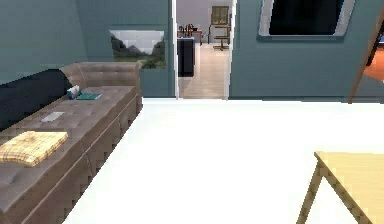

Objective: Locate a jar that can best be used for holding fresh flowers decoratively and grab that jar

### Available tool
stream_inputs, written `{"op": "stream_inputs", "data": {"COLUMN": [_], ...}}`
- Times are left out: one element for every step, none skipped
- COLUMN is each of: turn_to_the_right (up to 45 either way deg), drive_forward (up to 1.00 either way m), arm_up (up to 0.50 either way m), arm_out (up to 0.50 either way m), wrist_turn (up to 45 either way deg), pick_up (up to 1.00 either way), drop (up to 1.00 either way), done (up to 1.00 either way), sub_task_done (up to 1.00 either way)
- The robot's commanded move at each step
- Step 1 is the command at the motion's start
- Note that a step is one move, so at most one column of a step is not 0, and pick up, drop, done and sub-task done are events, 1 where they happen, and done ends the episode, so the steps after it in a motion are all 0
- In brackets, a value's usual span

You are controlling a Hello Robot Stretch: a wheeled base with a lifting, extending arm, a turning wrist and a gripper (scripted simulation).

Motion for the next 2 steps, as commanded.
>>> {"op": "stream_inputs", "data": {"turn_to_the_right": [0.0, 0.0], "drive_forward": [0.00, 0.00], "arm_up": [0.00, 0.00], "arm_out": [0.00, 0.00], "wrist_turn": [45.0, 45.0], "pick_up": [0.00, 0.00], "drop": [0.00, 0.00], "done": [0.00, 0.00], "sub_task_done": [0.00, 0.00]}}
